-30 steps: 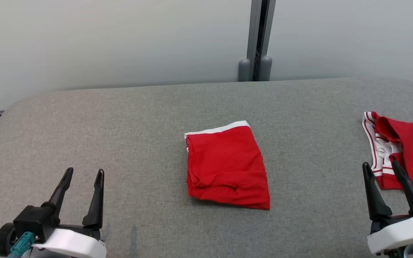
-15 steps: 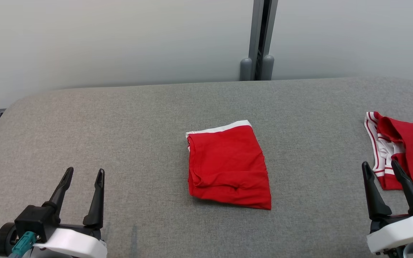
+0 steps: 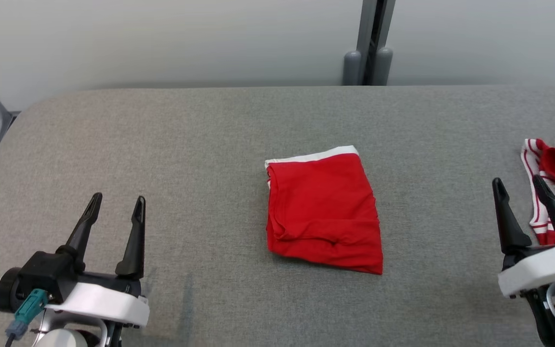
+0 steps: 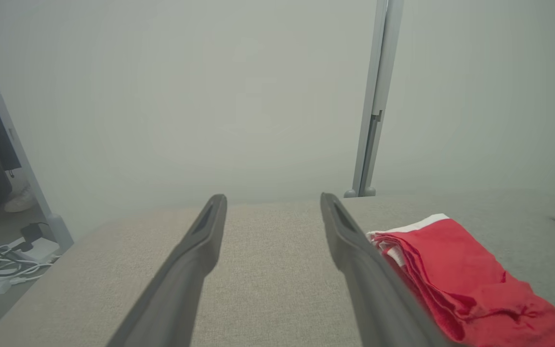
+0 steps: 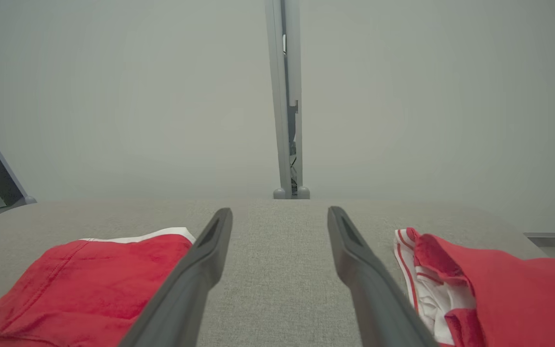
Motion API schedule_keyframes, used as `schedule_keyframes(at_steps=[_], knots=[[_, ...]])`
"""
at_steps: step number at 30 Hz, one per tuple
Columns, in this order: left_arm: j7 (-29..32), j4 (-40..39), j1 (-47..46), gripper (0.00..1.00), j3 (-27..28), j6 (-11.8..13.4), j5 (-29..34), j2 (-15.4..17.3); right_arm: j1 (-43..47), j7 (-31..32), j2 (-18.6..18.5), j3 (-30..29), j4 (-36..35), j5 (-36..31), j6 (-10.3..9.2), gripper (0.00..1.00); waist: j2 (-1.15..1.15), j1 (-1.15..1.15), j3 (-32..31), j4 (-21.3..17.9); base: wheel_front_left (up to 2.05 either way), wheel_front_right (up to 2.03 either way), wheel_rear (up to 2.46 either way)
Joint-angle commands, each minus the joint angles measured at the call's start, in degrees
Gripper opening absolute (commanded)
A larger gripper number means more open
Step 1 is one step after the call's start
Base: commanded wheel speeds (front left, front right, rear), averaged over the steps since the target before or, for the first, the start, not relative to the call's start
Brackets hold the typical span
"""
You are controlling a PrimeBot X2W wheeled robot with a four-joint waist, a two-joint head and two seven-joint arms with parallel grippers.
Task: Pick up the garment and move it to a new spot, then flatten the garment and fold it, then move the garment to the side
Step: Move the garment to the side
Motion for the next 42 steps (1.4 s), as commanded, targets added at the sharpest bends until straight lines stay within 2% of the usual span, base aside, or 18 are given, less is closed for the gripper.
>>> schedule_keyframes(at_steps=[1,3,8,14,21,24,25,33,42], knots=[[-0.8,0.2,-2.2,1.0,-0.1,-0.5,-0.1,-0.3,-3.2,0.9,-1.0,1.2,2.3,0.4,0.0,1.0,0.0,0.0,3.1,2.6,0.0,0.0,0.0],[-1.1,0.4,-2.9,1.0,-0.2,-0.7,-0.2,-0.4,-4.5,1.1,-1.2,2.0,3.6,0.6,0.0,1.0,0.0,0.0,4.0,3.2,0.0,0.0,0.0],[-2.5,2.3,-5.8,1.0,-1.0,-1.5,-0.2,-1.2,-10.0,1.4,-1.7,7.6,11.9,1.9,0.0,1.0,0.0,0.0,6.6,5.8,0.0,0.0,0.0],[-3.7,4.7,-7.9,1.0,-1.6,-2.3,-0.5,-2.1,-13.3,1.6,0.2,14.3,22.4,5.4,0.0,1.0,0.0,0.0,8.1,7.5,0.0,0.0,0.0],[-4.8,6.8,-9.0,1.0,-1.7,-2.9,-0.6,-2.6,-15.1,4.6,1.7,21.2,31.9,9.1,0.0,1.0,0.0,0.0,8.5,7.6,0.0,0.0,0.0],[-5.0,7.5,-9.2,1.0,-1.5,-2.9,-0.6,-2.5,-15.8,4.5,1.7,23.4,33.3,10.7,0.0,0.17,0.0,0.0,8.5,7.0,0.0,0.0,0.0],[-5.1,7.6,-9.2,1.0,-1.5,-3.0,-0.6,-2.5,-16.0,4.8,1.5,24.1,33.5,11.1,0.0,0.0,0.0,0.0,8.5,6.7,0.0,0.0,0.0],[-5.3,8.2,-9.9,1.0,-1.2,-2.9,-0.4,-1.6,-18.0,1.1,-1.2,28.4,30.9,12.9,-0.02,0.0,0.0,0.0,8.6,2.8,0.0,0.0,0.0],[-4.3,5.7,-10.1,1.0,-0.5,-2.3,0.0,0.6,-16.8,-0.2,-7.0,30.7,26.2,12.6,-0.02,0.0,0.0,0.0,10.6,-7.8,0.0,0.0,0.0]])
